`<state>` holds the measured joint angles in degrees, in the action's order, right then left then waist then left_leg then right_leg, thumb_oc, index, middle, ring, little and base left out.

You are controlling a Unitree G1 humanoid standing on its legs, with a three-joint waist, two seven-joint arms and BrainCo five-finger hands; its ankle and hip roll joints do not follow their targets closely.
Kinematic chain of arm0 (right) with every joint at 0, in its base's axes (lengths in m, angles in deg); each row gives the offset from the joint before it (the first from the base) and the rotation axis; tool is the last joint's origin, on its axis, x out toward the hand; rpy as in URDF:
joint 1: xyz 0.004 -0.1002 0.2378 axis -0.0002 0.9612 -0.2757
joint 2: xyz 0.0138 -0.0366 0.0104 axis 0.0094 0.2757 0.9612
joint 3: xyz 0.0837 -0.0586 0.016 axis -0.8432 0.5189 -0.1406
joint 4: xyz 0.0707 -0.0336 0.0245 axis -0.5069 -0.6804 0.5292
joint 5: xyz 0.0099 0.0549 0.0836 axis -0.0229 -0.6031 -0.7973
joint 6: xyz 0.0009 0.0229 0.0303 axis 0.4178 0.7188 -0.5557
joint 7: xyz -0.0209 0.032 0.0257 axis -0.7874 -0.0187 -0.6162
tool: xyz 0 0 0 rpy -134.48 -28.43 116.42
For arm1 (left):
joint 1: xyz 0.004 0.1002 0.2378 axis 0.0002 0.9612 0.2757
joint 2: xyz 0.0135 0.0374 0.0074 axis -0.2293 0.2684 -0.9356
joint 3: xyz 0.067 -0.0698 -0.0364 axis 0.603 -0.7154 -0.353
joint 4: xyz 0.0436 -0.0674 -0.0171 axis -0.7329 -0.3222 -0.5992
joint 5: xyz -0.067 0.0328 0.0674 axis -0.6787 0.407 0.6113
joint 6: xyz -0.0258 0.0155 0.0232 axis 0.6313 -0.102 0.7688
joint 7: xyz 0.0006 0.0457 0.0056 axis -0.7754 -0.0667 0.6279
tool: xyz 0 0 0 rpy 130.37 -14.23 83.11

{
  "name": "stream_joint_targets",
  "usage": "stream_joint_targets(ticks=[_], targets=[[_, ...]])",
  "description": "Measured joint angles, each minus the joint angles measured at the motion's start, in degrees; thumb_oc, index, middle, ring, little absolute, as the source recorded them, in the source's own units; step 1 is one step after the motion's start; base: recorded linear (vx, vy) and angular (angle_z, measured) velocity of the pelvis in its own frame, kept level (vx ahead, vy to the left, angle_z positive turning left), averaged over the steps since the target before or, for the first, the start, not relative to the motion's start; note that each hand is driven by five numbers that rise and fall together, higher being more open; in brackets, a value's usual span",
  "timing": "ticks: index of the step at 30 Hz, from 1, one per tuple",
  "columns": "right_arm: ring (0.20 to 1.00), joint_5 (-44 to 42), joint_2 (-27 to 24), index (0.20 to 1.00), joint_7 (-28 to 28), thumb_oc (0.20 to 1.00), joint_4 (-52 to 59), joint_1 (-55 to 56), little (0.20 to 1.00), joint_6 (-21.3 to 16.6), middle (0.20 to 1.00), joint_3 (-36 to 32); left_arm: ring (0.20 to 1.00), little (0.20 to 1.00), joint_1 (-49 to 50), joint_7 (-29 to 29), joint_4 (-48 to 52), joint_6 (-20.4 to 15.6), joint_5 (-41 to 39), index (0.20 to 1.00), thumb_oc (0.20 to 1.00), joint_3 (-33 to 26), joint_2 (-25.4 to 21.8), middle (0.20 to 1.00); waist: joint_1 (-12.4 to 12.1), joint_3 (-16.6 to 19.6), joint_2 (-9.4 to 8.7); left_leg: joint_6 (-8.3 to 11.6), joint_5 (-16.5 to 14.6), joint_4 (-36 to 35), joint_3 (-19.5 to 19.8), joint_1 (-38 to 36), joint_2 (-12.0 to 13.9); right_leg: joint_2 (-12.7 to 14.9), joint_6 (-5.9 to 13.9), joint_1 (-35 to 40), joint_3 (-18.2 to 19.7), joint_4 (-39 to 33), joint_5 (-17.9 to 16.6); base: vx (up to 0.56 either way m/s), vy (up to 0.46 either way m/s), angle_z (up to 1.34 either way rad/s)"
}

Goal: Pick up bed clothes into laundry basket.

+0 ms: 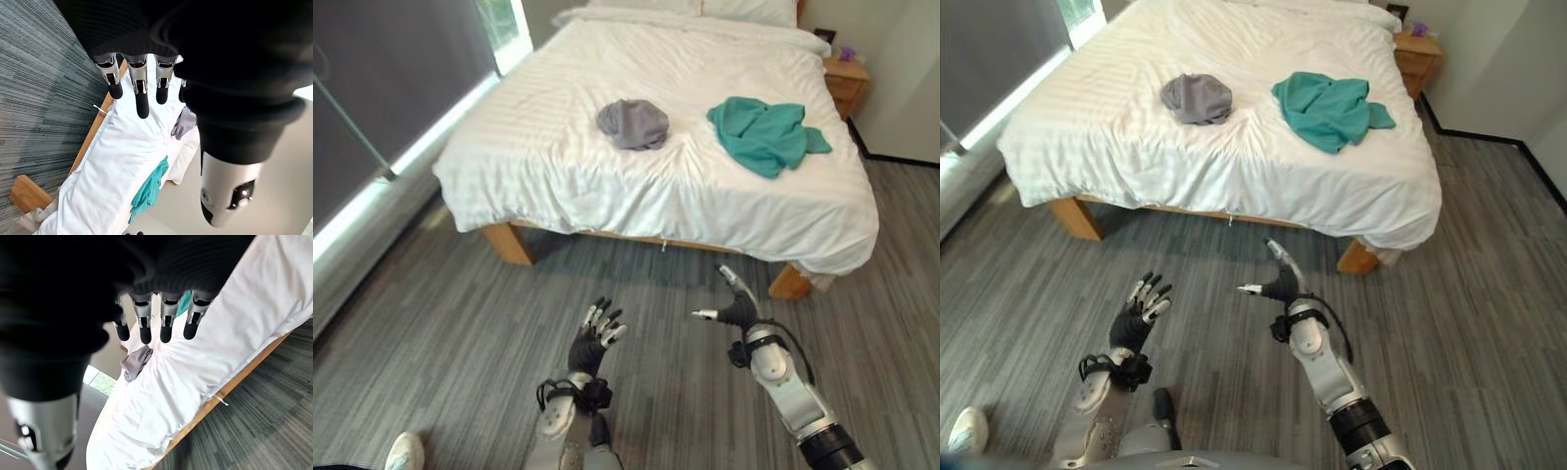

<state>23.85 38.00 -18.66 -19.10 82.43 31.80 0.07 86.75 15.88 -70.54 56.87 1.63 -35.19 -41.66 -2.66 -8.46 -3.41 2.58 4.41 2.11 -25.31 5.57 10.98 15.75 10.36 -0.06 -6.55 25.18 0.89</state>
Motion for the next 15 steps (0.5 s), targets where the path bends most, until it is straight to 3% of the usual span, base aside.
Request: stream_joint_targets(ticks=[1,2,3,4,5,6,7,8,10,11,13,14,15], targets=[[1.000,0.0,0.2,1.000,0.0,1.000,-0.4,0.2,1.000,0.1,1.000,-0.1,1.000,1.000,0.1,0.1,0.1,0.0,0.0,1.000,1.000,1.1,-0.9,1.000,1.0,0.0,1.33,-0.96,-1.7,-0.9,-0.1,-2.8,-0.7,1.8,-0.30,-6.4,2.3,11.6,-6.4,0.18,0.192,-0.26],[1.000,0.0,0.3,1.000,0.1,1.000,-0.5,-0.1,1.000,0.1,1.000,0.0,1.000,1.000,0.1,0.1,0.0,-0.1,0.0,1.000,1.000,1.0,-1.7,1.000,0.9,0.6,1.48,-0.96,-2.1,-2.0,-1.5,-4.3,-1.4,2.7,0.45,-10.2,3.6,16.1,-9.4,0.14,0.125,-0.40],[1.000,0.0,0.3,1.000,0.0,1.000,-0.3,-1.3,1.000,-0.1,1.000,0.4,1.000,1.000,0.3,0.3,-0.2,-0.4,0.2,1.000,1.000,0.5,-1.3,1.000,0.2,2.2,2.47,-1.21,-2.6,-3.5,-4.0,-4.8,-2.1,3.7,0.35,-16.2,3.1,19.7,-8.2,0.35,0.189,-0.39],[1.000,0.1,-0.2,1.000,-0.1,1.000,-0.1,-3.3,1.000,-0.8,1.000,0.4,1.000,1.000,-0.7,0.3,-1.1,-0.8,0.9,1.000,1.000,-0.8,-1.0,1.000,1.2,3.9,3.68,-1.90,-3.3,-5.3,-4.4,-5.4,-2.8,3.7,-0.52,-21.8,-0.2,14.1,-4.4,0.30,0.134,-0.30],[1.000,0.1,-0.3,1.000,0.0,1.000,0.0,-4.2,1.000,-0.9,1.000,0.4,1.000,1.000,-1.2,0.2,-1.3,-0.8,1.0,1.000,1.000,-1.3,-1.1,1.000,0.9,4.2,3.08,-2.03,-2.2,-6.2,-4.9,-6.0,-3.5,4.0,-0.88,-22.7,-2.5,10.9,-3.0,0.32,0.062,-0.03],[1.000,0.1,-0.4,1.000,0.0,1.000,0.2,-4.5,1.000,-1.0,1.000,0.3,1.000,1.000,-1.3,0.3,-1.2,-0.8,1.1,1.000,1.000,-1.7,-1.0,1.000,1.1,4.4,3.14,-1.94,-2.8,-6.9,-4.5,-6.3,-4.3,3.1,-0.55,-24.3,-4.2,7.0,-1.6,0.27,-0.019,0.13],[1.000,0.1,-0.4,1.000,0.4,1.000,0.4,-4.6,1.000,-1.0,1.000,0.3,1.000,1.000,-1.2,0.5,-1.4,-0.6,1.1,1.000,1.000,-1.9,-0.8,1.000,2.0,4.4,3.14,-1.48,-3.5,-7.4,-4.1,-6.9,-4.7,0.8,-0.53,-23.7,-7.4,-2.3,-1.0,0.49,-0.045,0.17],[1.000,0.1,-0.4,1.000,0.9,1.000,0.5,-5.0,1.000,-1.1,1.000,0.3,1.000,1.000,-1.3,0.6,-1.9,-0.6,1.1,1.000,1.000,-2.0,-0.8,1.000,2.4,4.6,2.89,-1.11,-4.0,-7.3,-3.8,-7.0,-4.7,-1.0,-0.72,-23.2,-9.1,-9.3,-1.3,0.39,-0.040,0.26],[1.000,0.1,-1.5,1.000,1.4,1.000,0.5,-5.6,1.000,-1.0,1.000,0.0,1.000,1.000,-2.9,1.1,-5.0,-0.2,1.5,1.000,1.000,-2.2,-0.3,1.000,4.5,4.7,2.17,-0.85,-5.3,-7.4,-3.1,-7.9,-5.5,-3.6,-3.15,-22.8,-13.1,-19.9,-4.2,0.33,-0.025,0.31],[1.000,0.1,-3.4,1.000,1.4,1.000,0.3,-5.7,1.000,-0.7,1.000,-0.5,1.000,1.000,-4.3,1.3,-6.9,0.8,1.6,1.000,1.000,-2.1,0.1,1.000,6.0,5.0,1.70,0.29,-7.0,-7.4,-2.9,-9.9,-6.1,-4.2,-3.90,-21.3,-16.1,-28.4,-6.0,0.44,-0.014,0.27],[1.000,0.1,-3.5,1.000,1.3,1.000,-0.9,-5.8,1.000,-0.5,1.000,-1.5,1.000,1.000,-3.8,1.6,-7.0,0.9,1.6,1.000,1.000,-2.3,0.3,1.000,6.0,5.4,0.65,2.93,-8.9,-7.5,-3.8,-13.4,-7.3,-2.6,-3.62,-20.6,-20.2,-28.9,-4.9,0.52,-0.007,-0.07],[1.000,0.1,-4.4,1.000,1.1,1.000,-1.3,-5.6,1.000,-0.1,1.000,-1.9,1.000,1.000,-3.8,2.2,-7.5,1.3,1.6,1.000,1.000,-2.5,1.6,1.000,6.3,5.8,1.92,3.84,-10.9,-7.8,-4.1,-15.0,-6.1,-3.2,-4.48,-20.8,-19.9,-26.3,-9.0,0.58,-0.025,-0.12],[1.000,0.1,-6.4,1.000,1.1,1.000,-1.3,-5.5,1.000,1.2,1.000,-2.4,1.000,1.000,-5.0,2.8,-7.8,2.3,1.6,1.000,1.000,-3.1,3.7,1.000,7.6,6.2,5.87,3.36,-12.3,-7.8,-3.6,-16.6,-2.8,-5.7,-4.54,-21.0,-19.3,-21.0,-9.4,0.58,-0.041,-0.01]])
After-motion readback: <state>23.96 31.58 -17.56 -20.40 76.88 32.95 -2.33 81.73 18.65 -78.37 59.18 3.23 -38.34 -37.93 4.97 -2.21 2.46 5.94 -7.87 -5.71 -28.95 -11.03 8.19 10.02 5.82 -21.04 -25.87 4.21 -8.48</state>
